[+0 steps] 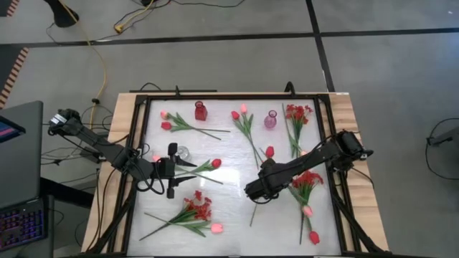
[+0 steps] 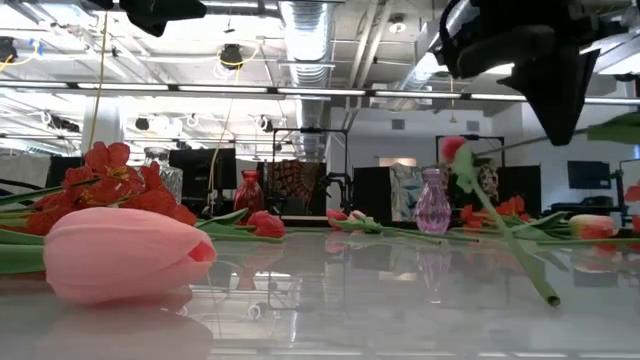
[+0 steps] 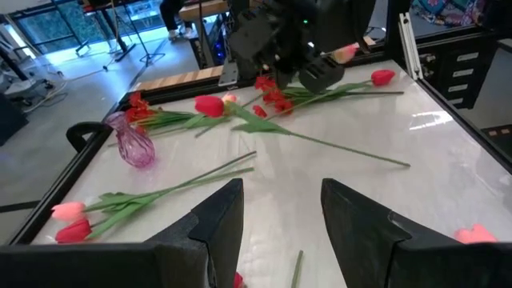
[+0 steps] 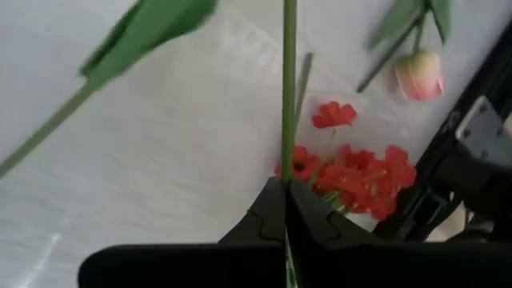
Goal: Sort flowers into vase by color
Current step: Put the pink tulip into the purple vase
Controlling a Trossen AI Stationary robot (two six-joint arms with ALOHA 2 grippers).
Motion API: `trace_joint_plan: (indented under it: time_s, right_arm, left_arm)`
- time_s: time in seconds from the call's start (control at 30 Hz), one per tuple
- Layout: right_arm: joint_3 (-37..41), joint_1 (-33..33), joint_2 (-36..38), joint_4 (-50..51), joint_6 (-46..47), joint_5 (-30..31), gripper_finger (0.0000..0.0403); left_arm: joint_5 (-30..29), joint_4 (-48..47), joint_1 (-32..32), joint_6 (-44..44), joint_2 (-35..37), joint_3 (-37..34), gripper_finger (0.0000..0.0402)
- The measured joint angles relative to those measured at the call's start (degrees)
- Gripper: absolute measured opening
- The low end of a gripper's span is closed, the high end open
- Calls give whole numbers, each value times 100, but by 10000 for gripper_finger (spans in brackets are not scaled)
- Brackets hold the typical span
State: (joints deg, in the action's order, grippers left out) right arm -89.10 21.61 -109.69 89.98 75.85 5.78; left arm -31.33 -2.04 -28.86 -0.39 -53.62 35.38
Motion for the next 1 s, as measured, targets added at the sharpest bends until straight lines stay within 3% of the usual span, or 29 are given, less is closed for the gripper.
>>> trace_joint_plan:
  time_s: [0.2,0.4,0.57,0.83,1.0]
  right_arm:
    - [12,27,-134,-36,-1426,-5,24]
    - [35,39,-211,-42,-1825,-160,25]
    - [35,48,-212,-62,-2863,-137,25]
    - [35,-78,-212,-10,-3565,752,24]
    - [35,-262,-212,-46,-3177,1548,24]
  left_arm:
    - [0,-3,0,13,2,0,157]
    - [0,-4,2,13,2,0,157]
    - [-2,-7,1,14,2,0,157]
    - [-2,-7,2,7,2,0,157]
    - [-7,-7,1,-5,2,0,157]
